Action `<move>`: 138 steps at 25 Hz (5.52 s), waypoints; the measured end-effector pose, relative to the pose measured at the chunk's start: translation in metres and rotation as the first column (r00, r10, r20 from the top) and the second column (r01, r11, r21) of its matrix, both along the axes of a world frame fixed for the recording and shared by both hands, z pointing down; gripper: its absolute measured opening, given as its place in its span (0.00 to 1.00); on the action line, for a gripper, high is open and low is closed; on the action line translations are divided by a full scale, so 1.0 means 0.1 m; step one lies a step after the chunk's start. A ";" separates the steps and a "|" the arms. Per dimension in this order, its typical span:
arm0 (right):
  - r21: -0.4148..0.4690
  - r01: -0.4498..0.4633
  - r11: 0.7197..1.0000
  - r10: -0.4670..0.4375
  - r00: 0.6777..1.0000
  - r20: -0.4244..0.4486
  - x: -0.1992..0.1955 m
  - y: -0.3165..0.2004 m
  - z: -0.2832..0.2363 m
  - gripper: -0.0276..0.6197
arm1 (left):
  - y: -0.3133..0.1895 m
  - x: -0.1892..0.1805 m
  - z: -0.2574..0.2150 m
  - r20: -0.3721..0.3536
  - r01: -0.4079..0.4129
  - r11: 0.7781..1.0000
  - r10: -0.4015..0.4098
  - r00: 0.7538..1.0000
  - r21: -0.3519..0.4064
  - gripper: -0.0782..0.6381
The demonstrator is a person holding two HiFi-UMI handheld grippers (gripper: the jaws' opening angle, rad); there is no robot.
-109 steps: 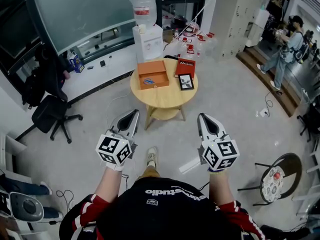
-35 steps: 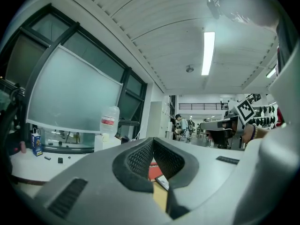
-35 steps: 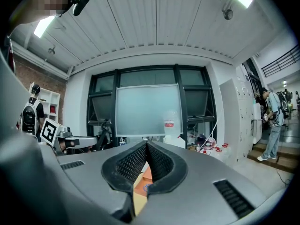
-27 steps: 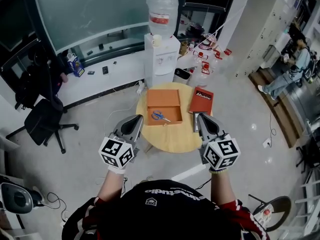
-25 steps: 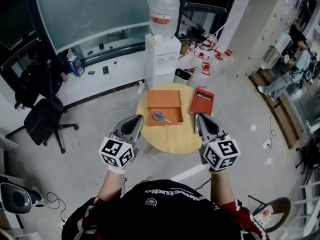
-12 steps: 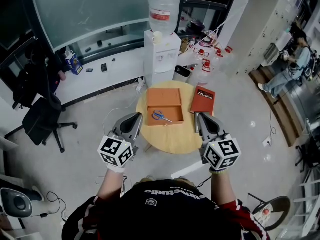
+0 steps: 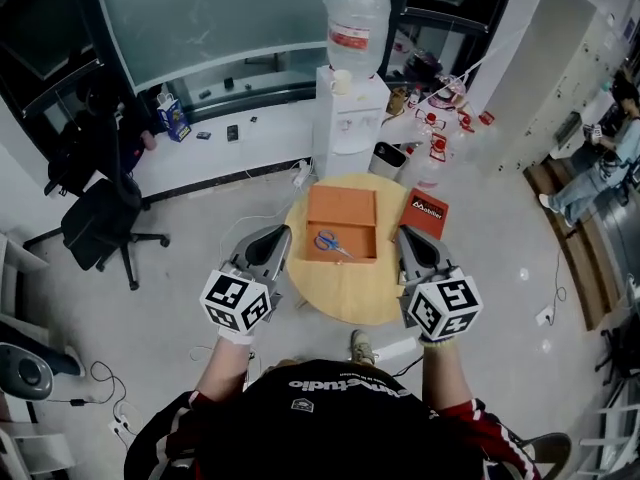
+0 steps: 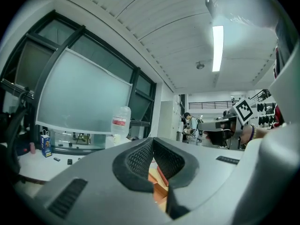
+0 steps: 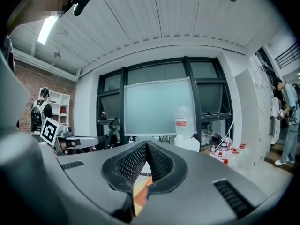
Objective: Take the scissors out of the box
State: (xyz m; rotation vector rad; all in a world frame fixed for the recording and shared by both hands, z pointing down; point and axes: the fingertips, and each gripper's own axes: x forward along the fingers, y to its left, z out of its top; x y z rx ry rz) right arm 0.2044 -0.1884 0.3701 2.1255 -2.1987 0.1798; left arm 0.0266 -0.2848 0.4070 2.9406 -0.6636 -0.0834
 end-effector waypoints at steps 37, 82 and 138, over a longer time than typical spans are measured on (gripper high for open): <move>0.032 0.218 0.975 -0.219 0.976 0.008 0.39 -0.74 -0.01 0.18 | -0.29 0.32 -0.07 0.055 0.192 0.981 -0.193 0.980 0.015 0.13; -0.413 0.470 0.780 -0.535 0.843 -0.050 -0.05 -1.54 2.30 0.22 | -0.16 -0.07 0.31 0.089 0.435 0.901 -0.433 0.897 0.006 0.13; -0.797 0.389 0.462 -0.601 0.798 0.041 -0.06 -2.09 4.62 0.21 | -0.04 -0.45 0.77 0.208 0.611 0.783 -0.582 0.786 -0.119 0.13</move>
